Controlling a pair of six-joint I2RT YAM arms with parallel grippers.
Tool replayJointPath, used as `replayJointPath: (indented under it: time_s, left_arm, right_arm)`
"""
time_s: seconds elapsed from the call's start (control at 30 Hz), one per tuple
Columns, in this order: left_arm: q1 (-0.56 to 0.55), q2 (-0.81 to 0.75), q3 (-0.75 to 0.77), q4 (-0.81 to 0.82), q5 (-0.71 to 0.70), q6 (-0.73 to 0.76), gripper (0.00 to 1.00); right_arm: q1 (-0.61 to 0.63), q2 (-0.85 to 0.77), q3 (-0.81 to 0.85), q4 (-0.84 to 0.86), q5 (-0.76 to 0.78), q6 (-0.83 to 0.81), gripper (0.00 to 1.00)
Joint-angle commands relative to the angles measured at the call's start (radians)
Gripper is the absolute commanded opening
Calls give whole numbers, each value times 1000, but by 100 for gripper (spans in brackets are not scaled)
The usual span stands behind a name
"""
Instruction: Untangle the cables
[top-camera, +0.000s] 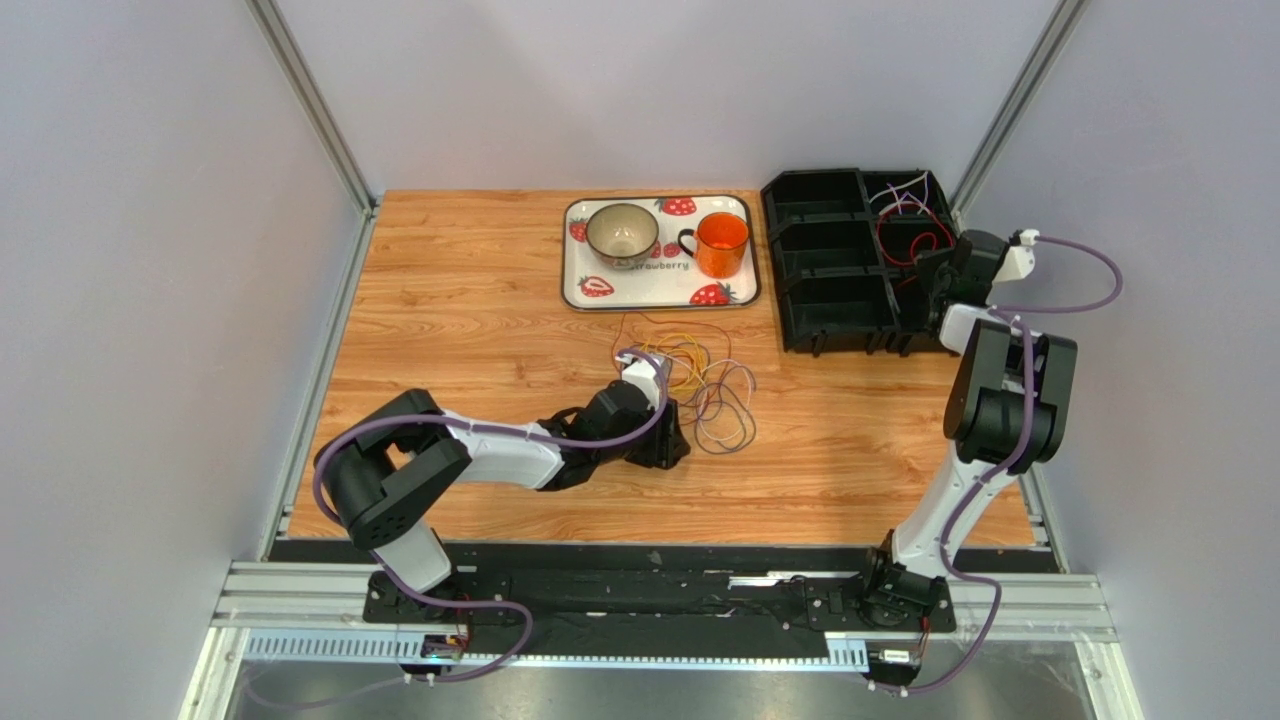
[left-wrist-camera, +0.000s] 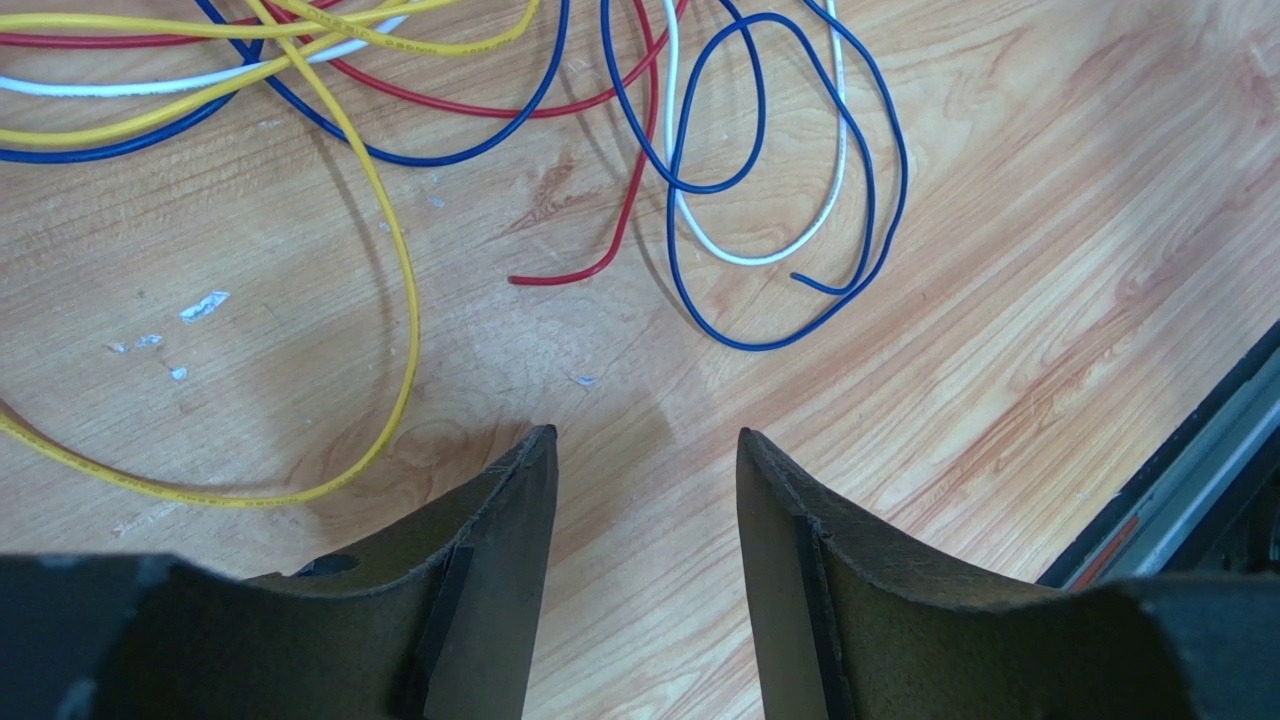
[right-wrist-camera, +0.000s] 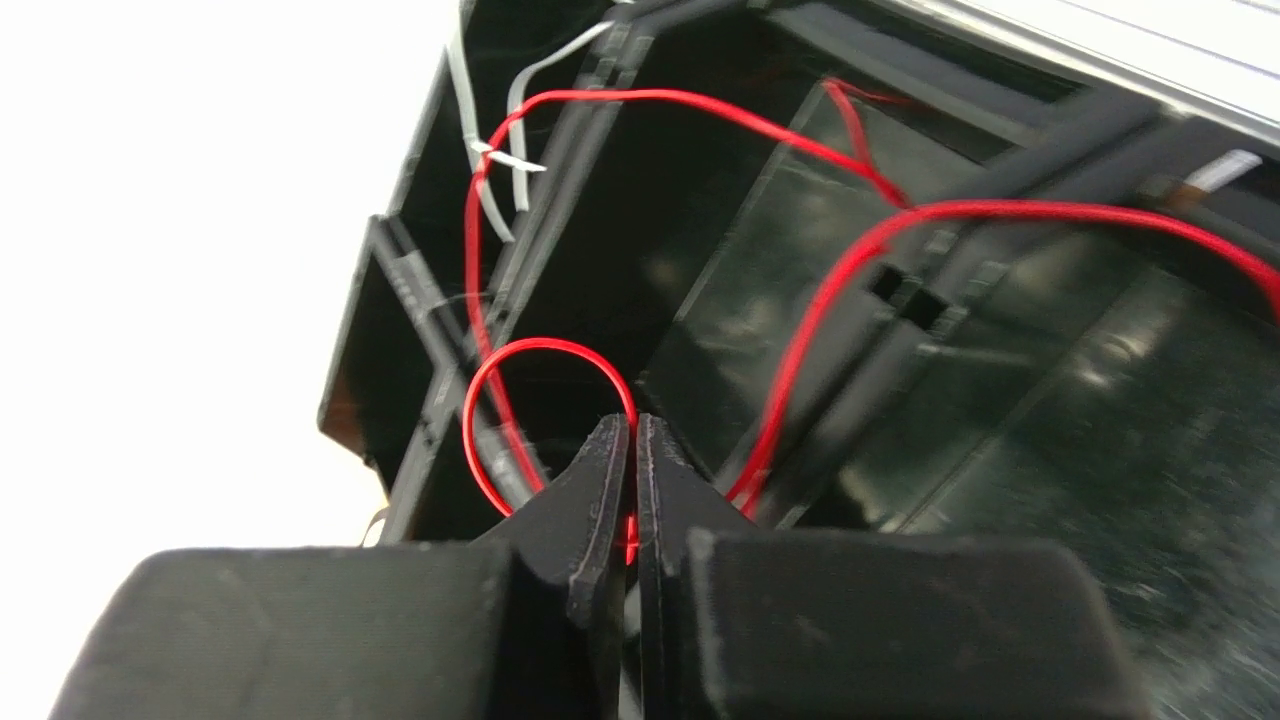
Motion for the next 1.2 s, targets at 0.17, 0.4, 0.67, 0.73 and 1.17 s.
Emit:
replayJointPath:
  time_s: [0.17,0.4,0.67,0.73,1.17]
  left_arm:
    - [-6,-9,23,8,-7,12,56]
    - [-6,-5,35,-4,-10,18,56]
    - [-6,-3,32,-8,-8,13,56]
    - [-6,-6,29,-5,-7,12,56]
    - [-6,-14,9,13,-2,1,55]
  right_arm:
    - [6,73,218,-13,-57,-113,18]
    - [20,92,311,-165,15,-207,33]
    - [38,-20,257,-315,106,-271,77]
    - [41,-85,248,-329,149,-282,85]
    - [87,-364,13,-432,391,-227,82]
